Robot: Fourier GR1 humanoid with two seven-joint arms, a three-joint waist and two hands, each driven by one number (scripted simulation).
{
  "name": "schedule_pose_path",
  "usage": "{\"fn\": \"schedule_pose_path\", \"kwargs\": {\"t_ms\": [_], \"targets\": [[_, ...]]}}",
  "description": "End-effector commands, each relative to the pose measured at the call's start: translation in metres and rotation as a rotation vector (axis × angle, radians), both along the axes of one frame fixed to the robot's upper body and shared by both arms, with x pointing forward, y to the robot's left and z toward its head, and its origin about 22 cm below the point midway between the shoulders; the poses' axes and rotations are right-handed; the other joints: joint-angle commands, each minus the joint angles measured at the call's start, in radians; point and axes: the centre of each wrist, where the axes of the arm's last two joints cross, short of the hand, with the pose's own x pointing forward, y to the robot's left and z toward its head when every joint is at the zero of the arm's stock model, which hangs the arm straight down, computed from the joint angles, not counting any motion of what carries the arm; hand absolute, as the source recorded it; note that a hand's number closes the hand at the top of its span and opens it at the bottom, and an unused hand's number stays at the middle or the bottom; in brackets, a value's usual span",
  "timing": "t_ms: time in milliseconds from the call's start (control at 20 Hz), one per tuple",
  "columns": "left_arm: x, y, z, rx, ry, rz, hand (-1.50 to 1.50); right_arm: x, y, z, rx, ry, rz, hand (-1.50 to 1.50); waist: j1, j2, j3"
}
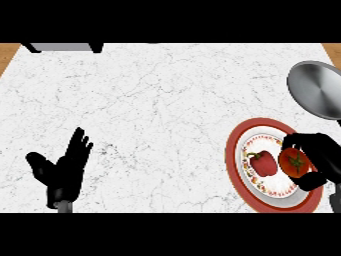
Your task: Pick the tomato from the plate and place it in the pan
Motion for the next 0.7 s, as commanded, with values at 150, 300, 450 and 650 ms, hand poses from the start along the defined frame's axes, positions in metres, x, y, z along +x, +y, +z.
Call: {"fn": "schedule_pose_path", "kwargs": {"t_ms": [150, 300, 450, 650], "targets": [[0.007, 0.001, 0.005, -0.004, -0.001, 0.007, 0.00, 0.006, 0.053, 0.004, -0.033, 0.109, -0.002, 1.50, -0.003, 0.005, 0.004], [-0.012, 0.008, -0.011, 0.027, 0.017, -0.021, 0.00, 0.019, 0.084, 0.007, -0.068, 0.196, 0.017, 1.50, 0.006, 0.006, 0.004], [-0.003, 0.004, 0.001, 0.010, 0.017, 0.012, 0.00, 0.009, 0.109, 0.021, -0.046, 0.085, 0.012, 1.50, -0.002, 0.004, 0.004], [-0.005, 0.022, 0.003, -0.004, 0.009, 0.004, 0.00, 0.007, 0.119, 0.050, -0.016, -0.157, -0.012, 1.50, -0.005, 0.003, 0.004]]}}
